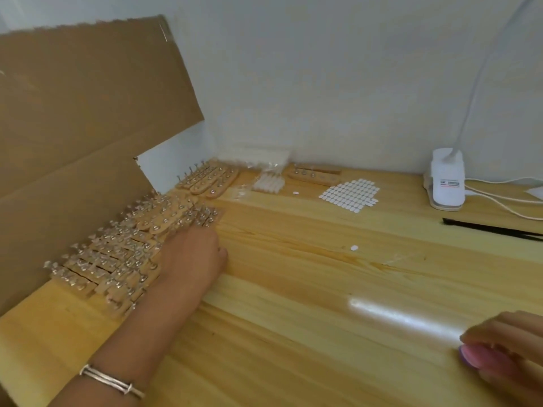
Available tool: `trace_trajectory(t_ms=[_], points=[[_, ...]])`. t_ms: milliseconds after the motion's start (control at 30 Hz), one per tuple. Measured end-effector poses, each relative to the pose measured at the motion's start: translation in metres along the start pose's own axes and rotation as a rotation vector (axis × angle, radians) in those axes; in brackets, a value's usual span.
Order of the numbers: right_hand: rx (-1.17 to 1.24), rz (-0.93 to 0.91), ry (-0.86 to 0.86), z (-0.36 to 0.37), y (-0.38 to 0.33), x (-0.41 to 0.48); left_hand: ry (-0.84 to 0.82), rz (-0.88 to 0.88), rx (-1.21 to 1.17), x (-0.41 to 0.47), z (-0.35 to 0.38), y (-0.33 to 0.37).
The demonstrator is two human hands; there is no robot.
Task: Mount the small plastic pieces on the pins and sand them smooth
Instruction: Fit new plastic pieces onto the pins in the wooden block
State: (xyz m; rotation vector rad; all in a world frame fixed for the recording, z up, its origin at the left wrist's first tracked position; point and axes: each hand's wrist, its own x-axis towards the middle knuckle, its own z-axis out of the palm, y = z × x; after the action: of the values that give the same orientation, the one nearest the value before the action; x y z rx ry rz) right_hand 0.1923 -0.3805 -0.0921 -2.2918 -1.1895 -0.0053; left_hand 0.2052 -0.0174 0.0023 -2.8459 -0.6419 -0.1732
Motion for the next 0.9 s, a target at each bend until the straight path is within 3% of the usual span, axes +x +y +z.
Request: trace_trajectory(t_ms=[33,133,300,400,467,767,900], points=[[0.086,0.064,0.006,-0.013,0.003,-0.022,0.004,0.006,0.002,-0.001,0.002,0.002],[0.016,0.134,0.206,-0.007,0.033,-0.016,0.031,0.019,-0.033,-0.004,0.007,0.002],[-0.026,0.181,0.125,-0.004,0.078,-0.037,0.136,-0.082,-0.235,-0.004,0.004,-0.017],[-0.045,0.252,0.155,0.000,0.095,-0.045,0.057,-0.150,-0.230,0.002,-0.001,-0.023],[-0.023,0.299,0.070,-0.001,0.099,-0.050,-0.003,-0.166,-0.177,0.007,0.000,-0.021],[-0.057,0.225,0.112,-0.031,0.057,-0.033,0.028,-0.140,-0.290,0.012,0.007,-0.013],[-0.105,0.157,0.121,-0.046,0.041,-0.032,0.032,-0.189,-0.123,0.023,0.005,-0.014]])
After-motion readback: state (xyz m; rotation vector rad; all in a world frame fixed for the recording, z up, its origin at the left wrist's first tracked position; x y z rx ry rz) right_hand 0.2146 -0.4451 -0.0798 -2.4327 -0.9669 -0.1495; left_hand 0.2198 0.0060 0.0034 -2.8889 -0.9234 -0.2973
